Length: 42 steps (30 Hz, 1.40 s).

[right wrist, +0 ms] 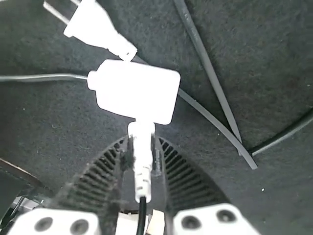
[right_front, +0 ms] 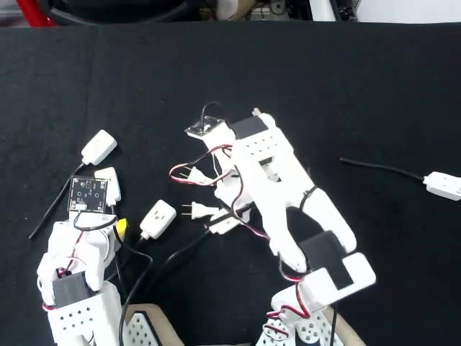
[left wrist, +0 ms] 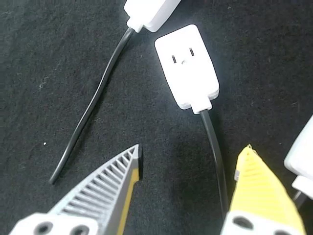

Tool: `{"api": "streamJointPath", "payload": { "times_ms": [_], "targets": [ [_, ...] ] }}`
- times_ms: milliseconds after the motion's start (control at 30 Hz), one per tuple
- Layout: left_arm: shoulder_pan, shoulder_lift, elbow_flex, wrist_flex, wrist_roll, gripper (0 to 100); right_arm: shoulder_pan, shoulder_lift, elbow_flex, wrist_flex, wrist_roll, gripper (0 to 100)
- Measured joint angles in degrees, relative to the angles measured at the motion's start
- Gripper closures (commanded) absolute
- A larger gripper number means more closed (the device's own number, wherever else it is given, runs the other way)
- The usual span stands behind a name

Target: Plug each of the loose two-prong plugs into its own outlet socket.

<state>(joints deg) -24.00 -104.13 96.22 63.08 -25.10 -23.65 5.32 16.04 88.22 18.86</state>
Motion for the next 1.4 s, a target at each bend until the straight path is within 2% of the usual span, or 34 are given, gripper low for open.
{"api": "streamJointPath", "payload": {
  "times_ms": [167, 400, 1033, 1400],
  "targets": [
    [0.0, 0.0, 0.0, 0.0, 0.0, 69, 0.3, 0.4, -0.1, -0.7, 0.1, 98.7],
    [0.0, 0.0, 0.0, 0.0, 0.0, 69, 4.3, 1.0, -2.7, 0.4, 0.9, 98.7],
    [0.0, 0.0, 0.0, 0.0, 0.0, 69, 4.2, 1.0, -2.9, -0.8, 0.5, 98.7],
    [0.0, 0.0, 0.0, 0.0, 0.0, 69, 2.4, 8.1, -4.3, -4.1, -1.8, 98.7]
  ]
}}
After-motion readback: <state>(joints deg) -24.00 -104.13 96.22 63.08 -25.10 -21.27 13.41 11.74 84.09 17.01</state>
